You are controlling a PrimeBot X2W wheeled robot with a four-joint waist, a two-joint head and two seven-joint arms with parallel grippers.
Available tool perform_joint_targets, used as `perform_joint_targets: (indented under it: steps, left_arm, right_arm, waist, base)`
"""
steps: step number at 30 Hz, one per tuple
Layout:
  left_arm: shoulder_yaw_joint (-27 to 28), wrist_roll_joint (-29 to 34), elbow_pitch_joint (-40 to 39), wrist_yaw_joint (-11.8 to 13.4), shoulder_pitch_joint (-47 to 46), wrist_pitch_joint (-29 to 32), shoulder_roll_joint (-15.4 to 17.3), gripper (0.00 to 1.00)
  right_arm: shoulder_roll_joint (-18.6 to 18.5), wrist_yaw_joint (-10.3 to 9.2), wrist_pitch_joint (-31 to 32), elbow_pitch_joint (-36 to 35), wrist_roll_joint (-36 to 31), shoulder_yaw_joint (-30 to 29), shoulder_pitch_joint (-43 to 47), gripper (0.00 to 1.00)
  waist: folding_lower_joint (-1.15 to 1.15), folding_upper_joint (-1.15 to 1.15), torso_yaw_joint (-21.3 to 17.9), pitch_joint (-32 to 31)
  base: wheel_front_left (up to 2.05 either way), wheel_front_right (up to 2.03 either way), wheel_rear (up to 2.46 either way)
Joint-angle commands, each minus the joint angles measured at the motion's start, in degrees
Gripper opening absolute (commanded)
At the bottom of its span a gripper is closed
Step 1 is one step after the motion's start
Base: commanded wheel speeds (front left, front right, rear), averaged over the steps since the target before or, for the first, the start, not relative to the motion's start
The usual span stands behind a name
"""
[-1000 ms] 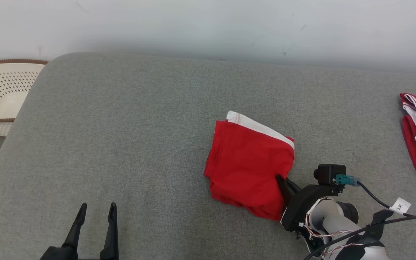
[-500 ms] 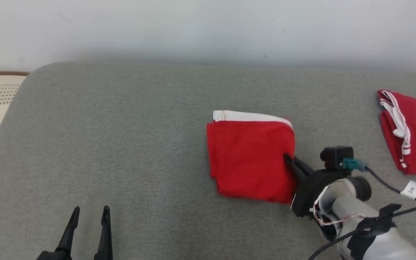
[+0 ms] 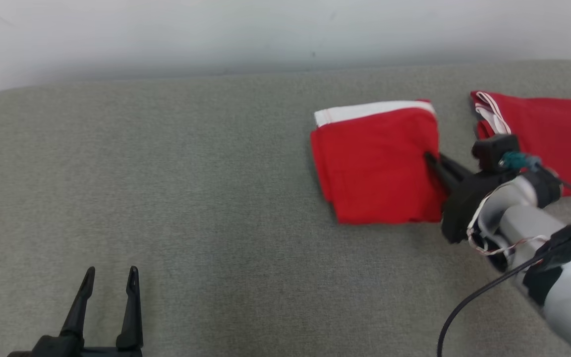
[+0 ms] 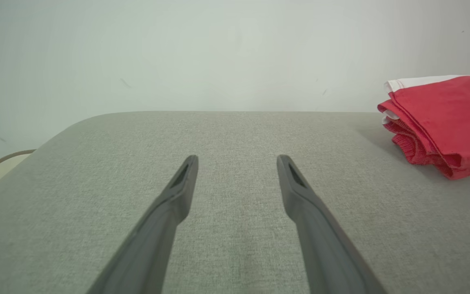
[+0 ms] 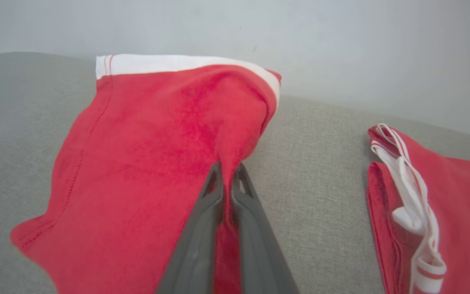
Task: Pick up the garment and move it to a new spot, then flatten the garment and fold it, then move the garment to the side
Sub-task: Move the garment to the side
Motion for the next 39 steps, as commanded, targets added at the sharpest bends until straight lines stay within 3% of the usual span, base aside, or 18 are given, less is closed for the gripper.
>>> perform_joint_targets:
  steps: [1,11,26,39]
  left_arm:
    - [0.21,0.56,-0.43,0.19,-0.46,-0.22,0.49,1.00]
    - [1.33,0.51,-2.46,-0.32,-1.67,-0.21,2.18,1.00]
    - [2.61,0.69,-4.63,0.03,-1.21,-0.21,4.17,1.00]
    - [3.20,0.63,-6.76,0.30,-1.85,0.16,6.07,1.00]
  right_arm:
    - [-0.91,0.01,0.12,-0.18,-0.56,0.54,-1.28,0.00]
    - [-7.89,0.01,2.59,-1.83,-0.50,5.37,-9.20,0.00]
    - [-17.62,0.01,7.53,-7.24,0.65,7.27,-15.58,0.00]
    - [-22.80,0.00,10.53,-8.22,2.66,7.55,-19.32,0.00]
  waist:
    - [0.00,0.00,-1.78,1.93]
    - [0.00,0.00,-3.66,5.85]
    - [0.00,0.00,-6.18,8.08]
    - [0.00,0.00,-7.20,10.94]
  base:
    - [0.00,0.00,0.00]
    - [0.00,0.00,0.00]
    - [0.00,0.00,0.00]
    - [0.00,0.00,0.00]
